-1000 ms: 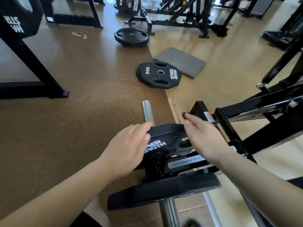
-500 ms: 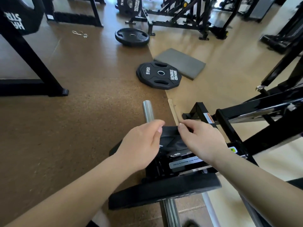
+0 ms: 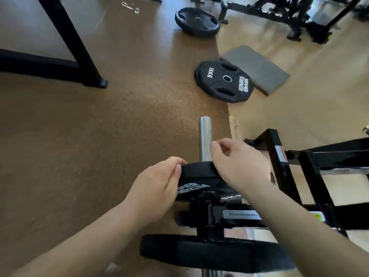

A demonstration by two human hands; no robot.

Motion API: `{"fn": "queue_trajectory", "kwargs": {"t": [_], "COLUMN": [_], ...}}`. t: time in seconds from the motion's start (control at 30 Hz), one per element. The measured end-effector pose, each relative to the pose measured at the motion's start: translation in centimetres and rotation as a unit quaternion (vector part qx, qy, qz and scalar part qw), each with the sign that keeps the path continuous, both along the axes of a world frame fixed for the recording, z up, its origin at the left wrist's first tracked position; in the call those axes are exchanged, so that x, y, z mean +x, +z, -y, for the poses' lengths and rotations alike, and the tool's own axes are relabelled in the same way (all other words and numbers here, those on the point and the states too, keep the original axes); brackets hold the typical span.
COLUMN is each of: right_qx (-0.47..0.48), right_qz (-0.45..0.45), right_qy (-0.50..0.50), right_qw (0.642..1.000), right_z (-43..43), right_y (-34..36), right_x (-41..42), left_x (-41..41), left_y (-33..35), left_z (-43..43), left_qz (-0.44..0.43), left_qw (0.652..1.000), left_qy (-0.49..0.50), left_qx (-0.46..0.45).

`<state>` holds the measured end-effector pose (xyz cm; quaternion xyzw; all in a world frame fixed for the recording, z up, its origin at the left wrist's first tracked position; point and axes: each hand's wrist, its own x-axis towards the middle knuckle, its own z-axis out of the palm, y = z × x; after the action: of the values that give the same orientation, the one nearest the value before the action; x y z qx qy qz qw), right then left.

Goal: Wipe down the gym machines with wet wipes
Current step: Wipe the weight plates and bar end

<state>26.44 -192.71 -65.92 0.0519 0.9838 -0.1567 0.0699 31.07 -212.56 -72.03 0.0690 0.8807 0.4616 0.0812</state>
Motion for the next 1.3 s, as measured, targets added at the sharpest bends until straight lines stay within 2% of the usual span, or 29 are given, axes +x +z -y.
{"fn": "queue_trajectory", "kwargs": {"t": [0.23, 0.43, 0.53, 0.67, 0.8, 0.9, 1.03, 1.17, 1.23, 1.3], "right_qx": [0.024, 0.045, 0.064, 0.090, 0.096, 0.095, 0.081, 0.075, 0.057, -0.002], "right_qz": [0.000, 0.050, 0.063, 0.079, 0.099, 0.102, 0.105, 0.113, 0.130, 0.176], "right_qy": [-0.016, 0.009, 0.015, 0.011, 0.015, 0.017, -0.012, -0.048, -0.096, -0.180], "right_qw": [1.000, 0.998, 0.996, 0.993, 0.990, 0.990, 0.991, 0.990, 0.985, 0.968], "right_z": [1.7, 1.5, 1.4, 1.9, 2.5, 3.1, 3.8, 3.9, 3.5, 2.8], "right_y": [0.6, 0.8, 0.9, 1.1, 1.3, 1.5, 1.5, 1.9, 2.0, 2.2], "right_x": [0.4, 0.9, 1.0, 0.6, 0.6, 0.3, -0.3, -0.3, -0.7, -1.9], "left_x": [1.3, 2.3, 2.5, 2.3, 2.2, 2.2, 1.1, -0.9, -2.8, -4.9], "left_y": [-0.2, 2.3, 3.9, 5.9, 7.8, 8.6, 7.9, 8.0, 8.4, 8.5], "left_z": [0.3, 2.3, 2.2, 1.5, 1.3, 1.8, 3.0, 3.5, 3.3, 2.7], "left_qz": [0.060, 0.080, 0.091, 0.157, 0.222, 0.233, 0.274, 0.278, 0.271, 0.254], "left_qw": [0.997, 0.994, 0.992, 0.979, 0.965, 0.961, 0.947, 0.952, 0.958, 0.965], "left_qy": [0.047, -0.014, 0.025, 0.087, 0.109, 0.132, 0.168, 0.129, 0.091, 0.059], "left_qx": [0.019, -0.069, -0.084, -0.091, -0.086, -0.073, -0.008, -0.003, -0.021, -0.036]}}
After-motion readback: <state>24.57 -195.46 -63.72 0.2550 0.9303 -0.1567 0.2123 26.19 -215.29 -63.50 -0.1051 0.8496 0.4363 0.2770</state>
